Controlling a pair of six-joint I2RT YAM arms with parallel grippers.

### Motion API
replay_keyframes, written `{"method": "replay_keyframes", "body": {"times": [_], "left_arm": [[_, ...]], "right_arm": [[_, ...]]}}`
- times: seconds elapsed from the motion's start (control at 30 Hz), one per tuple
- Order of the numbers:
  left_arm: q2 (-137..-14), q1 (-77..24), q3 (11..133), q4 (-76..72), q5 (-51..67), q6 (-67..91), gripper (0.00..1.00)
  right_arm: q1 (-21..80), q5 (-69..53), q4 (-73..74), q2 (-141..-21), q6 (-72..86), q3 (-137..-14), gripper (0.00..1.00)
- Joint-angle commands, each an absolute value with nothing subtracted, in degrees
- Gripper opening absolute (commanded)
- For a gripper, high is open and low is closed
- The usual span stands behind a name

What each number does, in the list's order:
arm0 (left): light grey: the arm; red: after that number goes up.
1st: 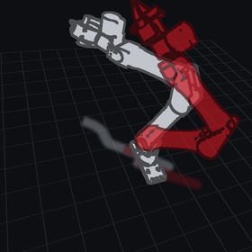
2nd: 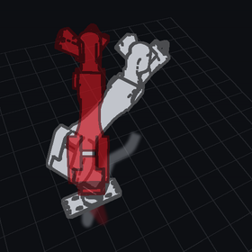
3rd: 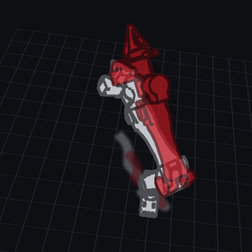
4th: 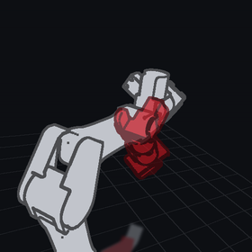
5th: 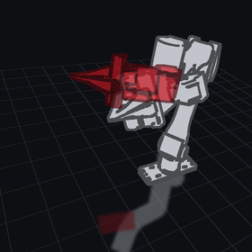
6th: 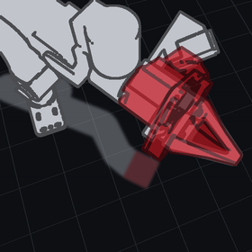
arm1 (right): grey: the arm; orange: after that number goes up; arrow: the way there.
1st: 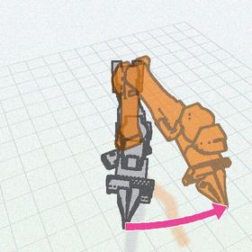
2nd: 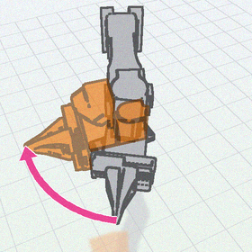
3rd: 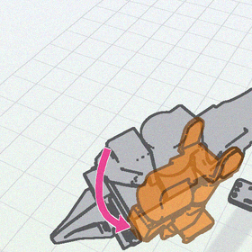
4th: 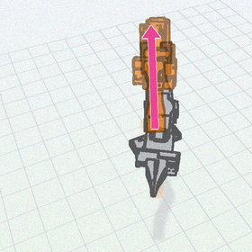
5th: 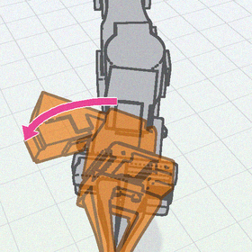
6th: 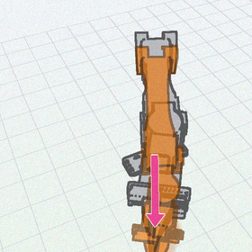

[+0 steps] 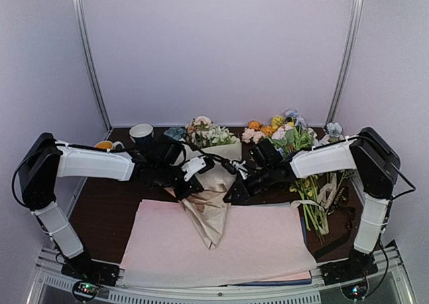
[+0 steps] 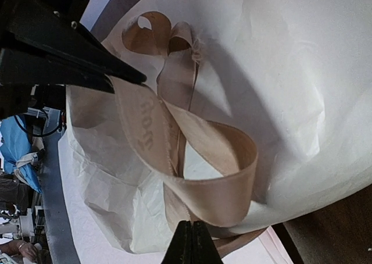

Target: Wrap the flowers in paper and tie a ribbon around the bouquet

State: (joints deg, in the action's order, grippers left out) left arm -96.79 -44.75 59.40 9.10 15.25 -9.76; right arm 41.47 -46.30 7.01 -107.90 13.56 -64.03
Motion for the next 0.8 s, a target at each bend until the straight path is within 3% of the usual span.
{"method": "replay_keyframes", "body": {"times": [0.0,0.07,0.2,0.43,0.77], "left_arm": [[-98.3,-45.3,61.2,11.0,15.0,-11.6,0.0],[-98.3,-46.0,61.5,12.0,15.2,-12.6,0.03],[-98.3,-46.8,61.5,12.8,17.1,-13.9,0.22],[-96.3,-47.1,59.7,10.2,19.2,-13.9,0.37],[-94.5,-49.1,60.0,9.0,18.2,-15.4,0.38]], "right_arm": [[41.9,-48.8,4.2,-105.2,14.6,-63.7,0.0],[41.9,-49.2,3.6,-105.2,15.2,-63.7,0.0],[41.8,-49.1,2.5,-104.8,16.1,-63.7,0.0],[41.6,-48.5,1.9,-104.0,16.8,-63.6,0.0],[41.4,-47.9,1.9,-103.9,17.3,-63.8,0.0]]}}
